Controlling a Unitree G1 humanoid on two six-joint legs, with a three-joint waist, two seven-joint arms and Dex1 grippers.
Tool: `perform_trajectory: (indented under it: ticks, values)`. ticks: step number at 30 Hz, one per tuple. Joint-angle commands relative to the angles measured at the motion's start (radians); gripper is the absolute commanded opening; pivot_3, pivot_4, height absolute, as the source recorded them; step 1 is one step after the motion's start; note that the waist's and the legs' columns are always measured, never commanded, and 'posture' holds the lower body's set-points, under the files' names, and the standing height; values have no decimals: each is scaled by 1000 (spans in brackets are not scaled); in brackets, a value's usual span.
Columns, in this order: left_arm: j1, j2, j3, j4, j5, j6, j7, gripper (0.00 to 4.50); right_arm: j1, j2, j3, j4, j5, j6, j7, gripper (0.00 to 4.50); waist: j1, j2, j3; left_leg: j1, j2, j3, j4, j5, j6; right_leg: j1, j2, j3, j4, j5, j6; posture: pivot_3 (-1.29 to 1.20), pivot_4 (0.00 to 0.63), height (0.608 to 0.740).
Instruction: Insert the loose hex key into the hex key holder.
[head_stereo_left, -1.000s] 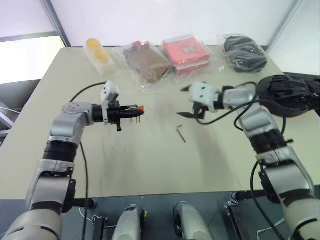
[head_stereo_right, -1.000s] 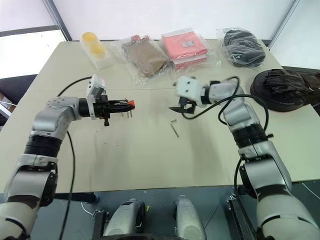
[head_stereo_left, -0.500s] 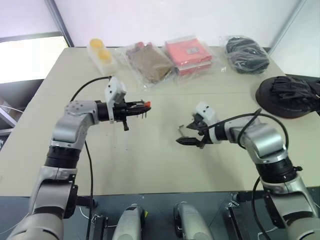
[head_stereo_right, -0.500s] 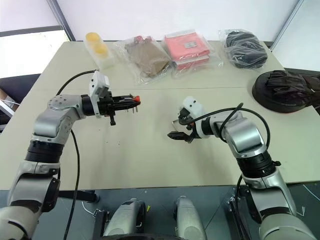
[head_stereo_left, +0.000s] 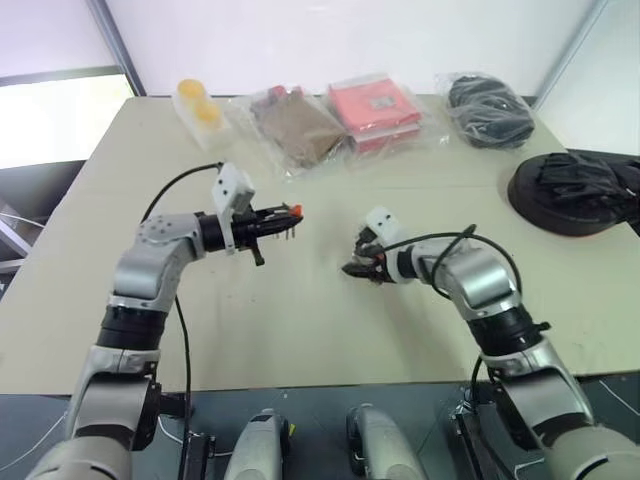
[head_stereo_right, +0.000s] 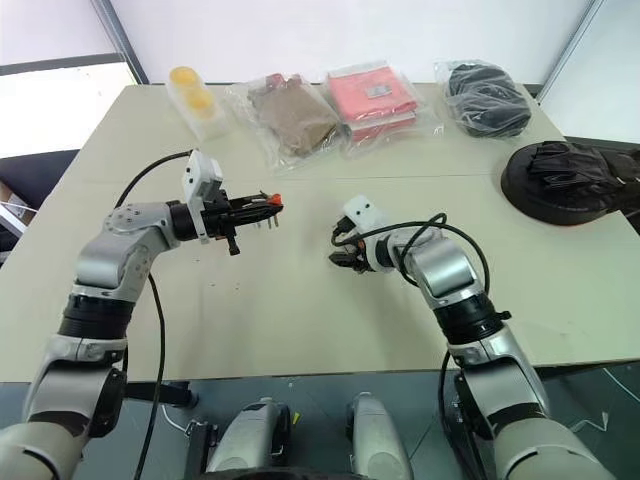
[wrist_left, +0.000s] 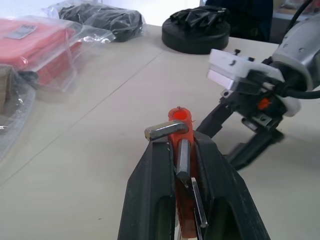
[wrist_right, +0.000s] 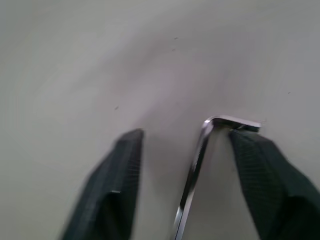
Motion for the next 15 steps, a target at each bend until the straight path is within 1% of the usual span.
perform_trajectory:
  ticks: [1,2,3,7,10,11,13,15]
  values:
    - [2,-13,39,-37,-17,-31,40,0,39,22,60,39,-22,22,-22,996,0,0,-1,0,0,0,0,0,0,0,0,0,0,0,0,0,150,740]
    - [4,-15,41,-37,-17,-33,46,0,48,22,72,40,-30,24,-27,434,0,-1,-1,0,0,0,0,0,0,0,0,0,0,0,0,0,150,740]
    - [6,-16,45,-38,-18,-35,51,0,57,22,85,40,-40,19,-30,49,0,-1,-1,0,0,0,0,0,0,0,0,0,0,0,0,0,150,740]
    - [12,-9,50,-29,-17,-44,55,0,79,29,105,37,-60,2,-36,49,0,-3,-5,2,0,0,0,0,0,1,0,0,0,0,0,0,150,740]
    - [8,1,52,-17,-19,-36,42,0,53,44,71,56,-71,-45,-51,49,-1,-5,-8,3,0,0,0,0,0,3,0,0,0,0,0,0,150,740]
    - [7,7,52,-13,-26,-24,28,0,33,51,48,68,-71,-66,-58,49,-2,-6,-8,3,0,0,0,0,0,3,0,0,0,0,0,0,150,740]
    - [3,25,48,-1,-43,6,-11,0,-29,79,-38,93,-52,-160,-83,49,-10,-6,-8,4,0,0,0,0,1,4,1,0,0,0,0,0,150,740]
    - [-8,47,39,23,-65,44,-68,0,-113,122,-168,103,13,-264,-103,49,-18,-4,-6,4,0,0,0,0,0,4,1,0,0,0,0,0,150,740]
